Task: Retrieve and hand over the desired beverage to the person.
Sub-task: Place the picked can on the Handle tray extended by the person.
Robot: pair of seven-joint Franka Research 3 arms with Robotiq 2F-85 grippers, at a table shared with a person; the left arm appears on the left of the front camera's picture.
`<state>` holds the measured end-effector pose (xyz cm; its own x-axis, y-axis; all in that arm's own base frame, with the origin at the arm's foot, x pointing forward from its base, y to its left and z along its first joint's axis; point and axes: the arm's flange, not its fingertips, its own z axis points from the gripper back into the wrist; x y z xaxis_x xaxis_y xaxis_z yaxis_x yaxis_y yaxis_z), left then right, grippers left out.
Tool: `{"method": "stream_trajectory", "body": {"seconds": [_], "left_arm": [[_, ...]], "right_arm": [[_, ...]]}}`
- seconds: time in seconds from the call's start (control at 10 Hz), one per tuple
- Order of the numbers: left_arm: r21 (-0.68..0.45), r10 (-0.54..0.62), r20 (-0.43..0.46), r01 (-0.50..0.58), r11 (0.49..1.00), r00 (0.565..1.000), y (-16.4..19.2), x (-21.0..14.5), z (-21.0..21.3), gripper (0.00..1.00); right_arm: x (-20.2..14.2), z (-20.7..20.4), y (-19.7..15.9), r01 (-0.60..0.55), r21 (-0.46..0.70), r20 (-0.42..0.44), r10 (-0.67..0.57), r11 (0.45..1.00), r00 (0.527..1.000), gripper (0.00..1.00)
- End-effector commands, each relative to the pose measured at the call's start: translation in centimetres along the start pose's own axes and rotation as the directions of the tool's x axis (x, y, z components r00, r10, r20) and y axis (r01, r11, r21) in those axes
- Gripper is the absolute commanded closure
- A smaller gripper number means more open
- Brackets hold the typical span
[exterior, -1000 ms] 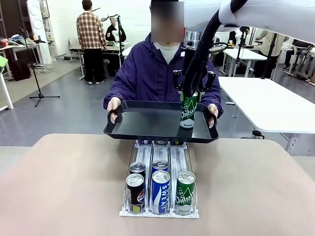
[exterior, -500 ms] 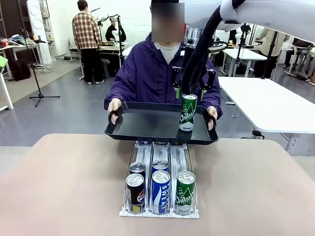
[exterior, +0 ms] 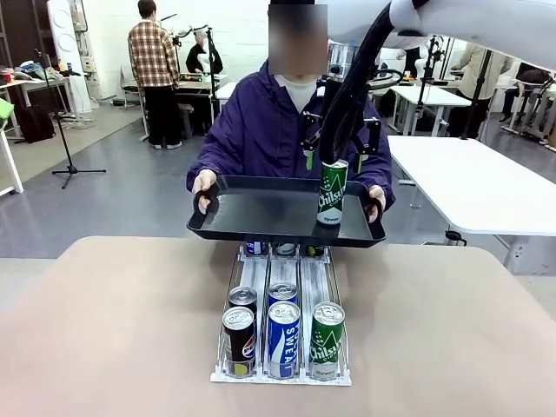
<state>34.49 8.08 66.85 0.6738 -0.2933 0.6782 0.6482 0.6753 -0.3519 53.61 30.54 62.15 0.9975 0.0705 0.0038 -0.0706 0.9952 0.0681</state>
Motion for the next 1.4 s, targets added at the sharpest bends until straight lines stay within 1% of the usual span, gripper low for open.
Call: {"method": "stream_trajectory", "body": {"seconds": [0.0, 0.2, 0.4, 0.6, 0.7, 0.8, 1.3], "left_arm": [[-0.019, -0.02, 0.012, 0.02, 1.0, 1.0, 0.1, 0.0, 0.2, 0.0], [-0.019, -0.02, 0.012, 0.02, 1.0, 1.0, 0.1, 0.0, 0.2, 0.0], [-0.019, -0.02, 0.012, 0.02, 1.0, 1.0, 0.1, 0.0, 0.2, 0.0], [-0.019, -0.02, 0.012, 0.02, 1.0, 1.0, 0.1, 0.0, 0.2, 0.0], [-0.019, -0.02, 0.012, 0.02, 1.0, 1.0, 0.1, 0.0, 0.2, 0.0], [-0.019, -0.02, 0.012, 0.02, 1.0, 1.0, 0.1, 0.0, 0.2, 0.0], [-0.019, -0.02, 0.012, 0.02, 1.0, 1.0, 0.1, 0.0, 0.2, 0.0]], "right_arm": [[-6.1, 2.8, 1.0, 0.027, -0.032, 0.006, -0.027, 0.999, 1.0, 0.0], [-12.7, 4.0, 1.4, 0.047, -0.054, 0.051, -0.044, 0.997, 0.998, 0.0], [-16.3, 2.6, 0.8, 0.021, -0.08, 0.036, -0.018, 0.997, 0.999, 0.0], [-18.9, 1.3, -0.3, 0.036, -0.047, 0.039, -0.034, 0.998, 0.999, 0.0], [-19.0, 1.2, -0.8, 0.069, -0.036, 0.033, -0.068, 0.997, 0.997, 0.0], [-17.9, 3.2, 1.3, 0.029, -0.092, 0.026, -0.027, 0.995, 0.999, 0.0], [-17.9, 3.2, 1.3, 0.029, -0.092, 0.026, -0.027, 0.995, 0.999, 0.0]]}}
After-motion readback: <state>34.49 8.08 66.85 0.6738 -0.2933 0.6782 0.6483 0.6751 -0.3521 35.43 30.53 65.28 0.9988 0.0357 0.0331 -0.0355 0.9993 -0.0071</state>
